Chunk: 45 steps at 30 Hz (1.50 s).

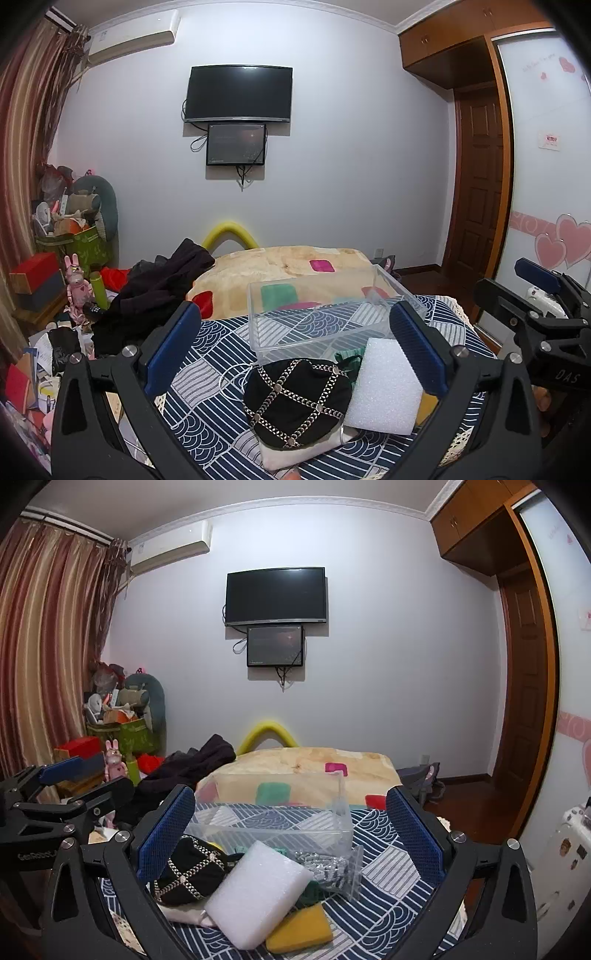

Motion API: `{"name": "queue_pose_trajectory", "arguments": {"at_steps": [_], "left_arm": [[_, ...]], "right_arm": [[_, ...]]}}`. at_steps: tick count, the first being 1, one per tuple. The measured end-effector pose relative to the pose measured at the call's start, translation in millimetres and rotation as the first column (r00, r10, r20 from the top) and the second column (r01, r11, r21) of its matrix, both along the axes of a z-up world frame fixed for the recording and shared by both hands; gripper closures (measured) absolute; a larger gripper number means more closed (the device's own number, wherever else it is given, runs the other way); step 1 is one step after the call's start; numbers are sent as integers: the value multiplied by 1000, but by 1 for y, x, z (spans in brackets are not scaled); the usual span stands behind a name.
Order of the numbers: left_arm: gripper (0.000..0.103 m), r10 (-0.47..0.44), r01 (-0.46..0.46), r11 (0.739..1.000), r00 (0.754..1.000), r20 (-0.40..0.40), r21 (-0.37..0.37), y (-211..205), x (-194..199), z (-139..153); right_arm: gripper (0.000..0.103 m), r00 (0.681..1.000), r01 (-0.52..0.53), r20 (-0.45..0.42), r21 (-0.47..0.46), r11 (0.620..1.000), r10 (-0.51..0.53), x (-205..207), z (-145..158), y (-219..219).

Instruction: Organize soft objects

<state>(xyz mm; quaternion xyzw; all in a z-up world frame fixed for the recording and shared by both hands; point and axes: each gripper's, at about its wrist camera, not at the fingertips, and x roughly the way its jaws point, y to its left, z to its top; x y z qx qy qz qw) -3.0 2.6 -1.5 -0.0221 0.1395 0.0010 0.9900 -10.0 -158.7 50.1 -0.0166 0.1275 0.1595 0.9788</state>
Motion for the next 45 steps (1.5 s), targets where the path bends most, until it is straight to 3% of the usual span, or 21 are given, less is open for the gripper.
{"name": "queue_pose_trajectory", "arguments": {"at_steps": [10,13,15,21,26,32,42,45], "left_arm": [[0,-41,41,999,999,-29,-1,0,2,-7],[7,-34,34,999,998,-52,4,0,3,-15],[14,-33,33,999,996,-87,5,2,7,-23],[17,-46,40,999,975,-216,-30,12,19,-55],[22,-46,22,997,941,-336,-76,26,33,-86],[22,-103,31,984,903,-417,-177,35,53,-106],[22,-102,34,986,894,-435,-162,20,81,-114],[22,-90,16,986,890,-447,-165,21,90,-118]], "right_arm": [[0,999,-30,-43,29,999,31,7,-10,-3],[0,997,-19,-81,7,1000,20,9,-23,-1],[1,994,-20,-108,-10,1000,19,10,-34,-1],[9,983,-29,-183,-78,997,14,8,-63,-1],[14,961,-48,-277,-88,995,22,13,-84,-7],[14,925,-62,-378,-77,995,28,23,-104,-15],[14,869,-85,-493,-61,995,44,37,-126,-14],[14,866,-97,-497,-60,993,55,38,-127,-11]]}}
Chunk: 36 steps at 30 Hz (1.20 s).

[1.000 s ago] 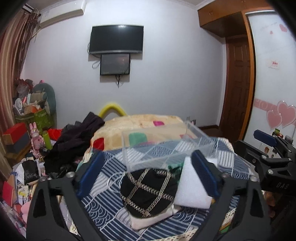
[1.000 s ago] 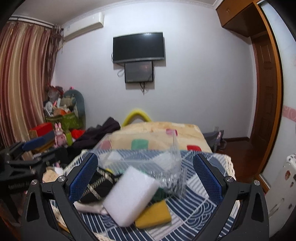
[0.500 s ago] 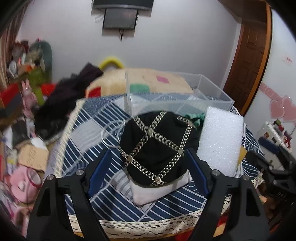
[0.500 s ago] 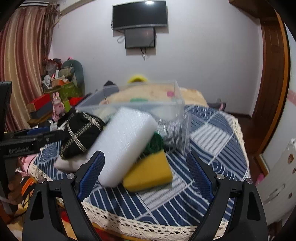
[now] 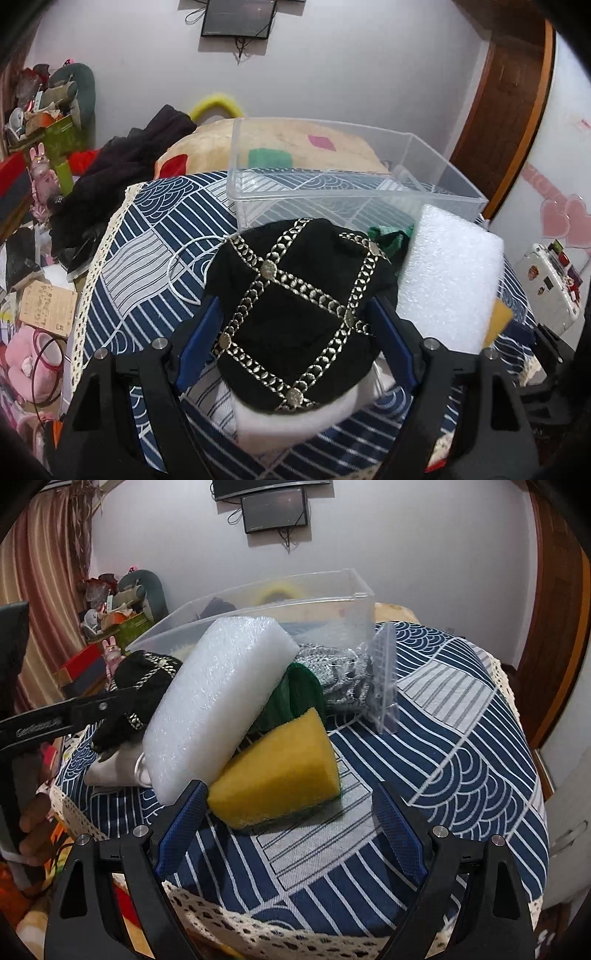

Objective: Organize soft objects
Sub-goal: 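Drop the yellow sponge into the box with right tool while left grasps black cap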

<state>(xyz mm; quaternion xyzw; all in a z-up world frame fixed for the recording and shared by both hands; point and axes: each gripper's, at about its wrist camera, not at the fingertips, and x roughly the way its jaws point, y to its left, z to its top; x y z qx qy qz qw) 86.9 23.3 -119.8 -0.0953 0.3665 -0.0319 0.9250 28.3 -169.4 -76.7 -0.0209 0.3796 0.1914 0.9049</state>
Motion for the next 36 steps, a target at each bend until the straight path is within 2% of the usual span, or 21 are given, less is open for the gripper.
{"name": "queue_pose_trajectory", "arguments": {"at_steps": [3,8,10,12,14,16,20,27,36], "left_arm": [[29,6,-6,1000,1000,7,-14,2,2,-2],[47,2,-2,1000,999,32,3,-1,-7,-1],[54,-7,6,1000,999,37,18,-3,-10,-2],[58,-9,8,999,999,41,31,-4,-15,-1],[65,-7,5,999,999,49,38,-4,-19,2],[72,-4,2,999,998,57,36,-2,-24,5],[77,-3,0,999,997,79,38,3,-31,15],[80,0,-8,998,991,136,55,6,-42,36],[80,-19,-4,996,969,247,93,7,-48,78]], "right_arm": [[14,1000,-24,3,-9,1000,24,0,-1,5],[50,998,-67,14,23,997,67,-2,2,3],[56,997,-68,27,20,997,68,-4,4,2],[57,998,-58,40,11,998,57,-6,5,1],[67,998,-46,49,19,999,45,-6,7,-3],[67,998,-22,60,21,1000,21,-6,9,-10],[67,996,3,93,31,1000,-6,-10,16,-20],[67,988,14,156,26,1000,-18,-10,37,-15],[67,970,6,241,31,999,-14,7,66,-7]]}}
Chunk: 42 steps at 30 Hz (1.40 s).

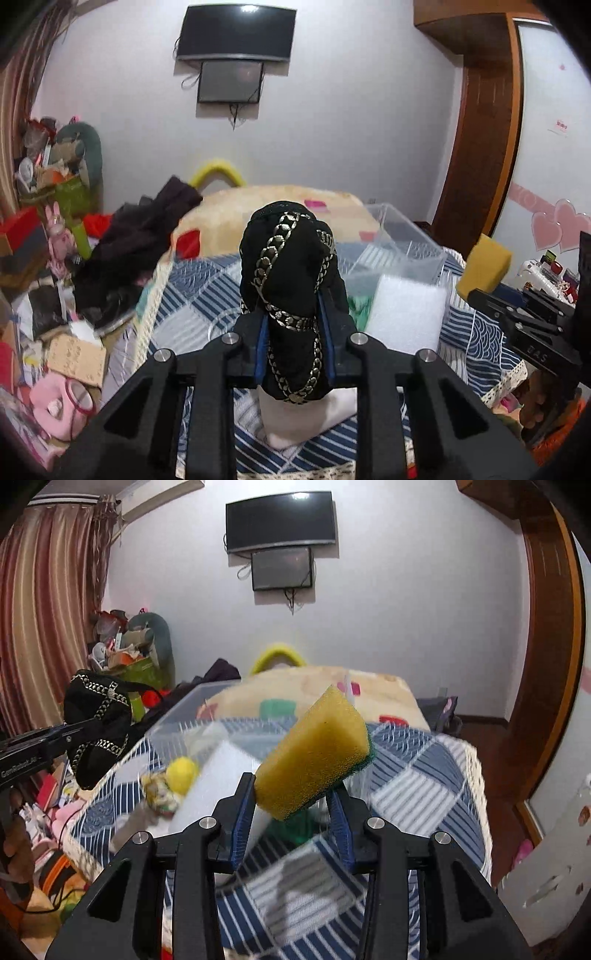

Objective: Organize soft objects
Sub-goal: 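Drop the yellow sponge into the box with right tool while left grasps black cap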

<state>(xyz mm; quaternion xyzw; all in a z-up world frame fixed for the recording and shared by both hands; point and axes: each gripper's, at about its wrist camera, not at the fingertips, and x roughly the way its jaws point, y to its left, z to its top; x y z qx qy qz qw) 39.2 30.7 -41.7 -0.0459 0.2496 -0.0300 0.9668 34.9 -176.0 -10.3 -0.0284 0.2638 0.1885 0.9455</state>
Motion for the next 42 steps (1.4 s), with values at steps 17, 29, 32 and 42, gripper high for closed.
{"name": "queue_pose_trajectory", "arguments": {"at_steps": [17,29,32,42], "left_arm": [[80,-13,12,1000,1000,-16,-21,3,94,14],[80,-63,65,998,991,-120,19,-20,138,-12],[80,-73,78,997,984,-162,24,-25,146,-23],[63,-86,93,995,972,-220,21,-27,157,-35]], "right_arm": [[67,996,-7,91,-15,1000,9,52,25,45],[66,996,29,-82,-74,997,-35,90,-12,59],[66,992,40,-115,-93,995,-50,95,-15,59],[61,987,42,-148,-140,989,-63,101,-10,62]]}}
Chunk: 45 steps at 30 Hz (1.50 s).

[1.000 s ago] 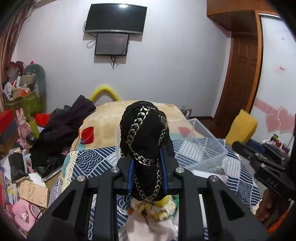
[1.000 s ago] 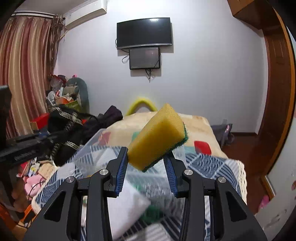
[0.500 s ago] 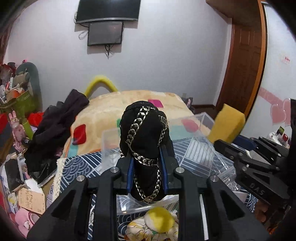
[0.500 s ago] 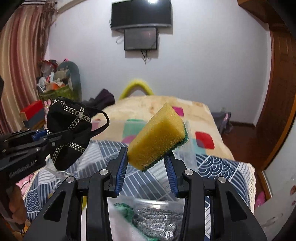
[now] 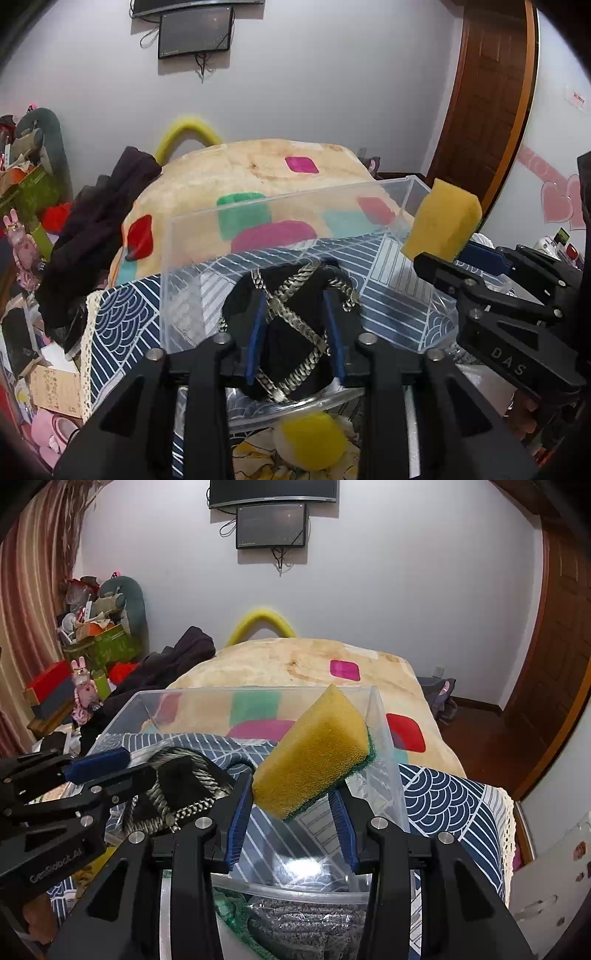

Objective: Organize soft objects
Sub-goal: 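Drop the yellow sponge into the box with right tool while left grasps black cap, then release the black chain cap into the clear box with the left tool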

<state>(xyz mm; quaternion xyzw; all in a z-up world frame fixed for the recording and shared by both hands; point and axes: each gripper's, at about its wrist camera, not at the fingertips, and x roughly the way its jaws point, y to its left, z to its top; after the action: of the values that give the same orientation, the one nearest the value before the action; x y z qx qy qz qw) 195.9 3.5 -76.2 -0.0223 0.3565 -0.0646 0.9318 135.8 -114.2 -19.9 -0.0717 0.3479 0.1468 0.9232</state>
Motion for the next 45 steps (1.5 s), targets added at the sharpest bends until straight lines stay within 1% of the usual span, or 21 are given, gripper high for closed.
{"name": "queue_pose_trajectory", "arguments": {"at_steps": [1,2,5,6,8,9,14,17,19,22,24,29,31,33,34,35,37,39,41,44,45], "left_arm": [[55,2,-2,1000,1000,10,3,0,-2,2],[48,1,-1,1000,1000,25,4,0,-5,5],[44,-7,5,1000,998,62,23,-1,-15,16],[42,-6,4,1000,997,75,29,-1,-19,20],[34,-1,-1,1000,995,100,26,1,-27,29],[33,-2,-1,1000,994,112,22,2,-31,33],[10,9,-16,999,982,189,37,7,-60,56],[5,12,-21,999,975,223,35,12,-79,65],[2,10,-22,999,971,239,44,14,-90,69],[1,6,-20,998,967,253,53,17,-103,69],[1,5,-17,999,969,245,45,19,-111,64],[1,20,-29,999,981,193,41,22,-123,37],[1,24,-34,998,985,168,52,24,-126,26],[1,8,-14,999,990,141,39,28,-127,13],[3,7,-10,1000,992,126,29,29,-128,7],[10,8,-11,1000,993,117,25,31,-128,3],[18,23,-26,999,995,93,36,32,-126,-5],[19,29,-31,999,997,72,25,34,-125,-12],[28,26,-27,1000,998,60,6,34,-126,-17],[38,18,-18,1000,999,47,8,31,-125,-22],[39,12,-12,1000,999,43,10,28,-124,-23]], "right_arm": [[51,1000,-6,2,4,1000,6,-1,2,0],[37,1000,-11,12,13,1000,11,-2,4,-1],[25,997,3,75,9,1000,-4,-10,13,-3],[24,996,3,87,13,1000,-4,-11,16,-3],[21,994,2,108,25,1000,-5,-16,23,-6],[21,992,5,126,24,1000,-8,-20,27,-6],[17,979,-2,206,16,1000,-1,-40,42,-5],[15,970,-11,242,31,999,3,-55,47,-6],[14,970,-26,244,51,998,13,-61,48,-8],[12,971,-35,238,83,996,14,-73,45,-15],[10,975,-43,221,96,994,20,-76,41,-18],[8,984,-32,179,76,997,18,-87,24,-18],[8,988,-28,152,68,997,18,-90,14,-15],[8,994,-41,103,87,995,32,-88,3,-10],[8,996,-52,77,101,994,44,-88,-2,-9],[8,997,-61,57,109,992,55,-88,-7,-6],[8,998,-57,33,110,992,54,-88,-14,-3],[8,999,-51,3,106,993,51,-88,-24,1],[8,998,-57,-35,118,991,61,-88,-33,5],[9,994,-70,-71,133,989,80,-90,-41,10],[9,993,-80,-78,130,988,91,-91,-44,13]]}}
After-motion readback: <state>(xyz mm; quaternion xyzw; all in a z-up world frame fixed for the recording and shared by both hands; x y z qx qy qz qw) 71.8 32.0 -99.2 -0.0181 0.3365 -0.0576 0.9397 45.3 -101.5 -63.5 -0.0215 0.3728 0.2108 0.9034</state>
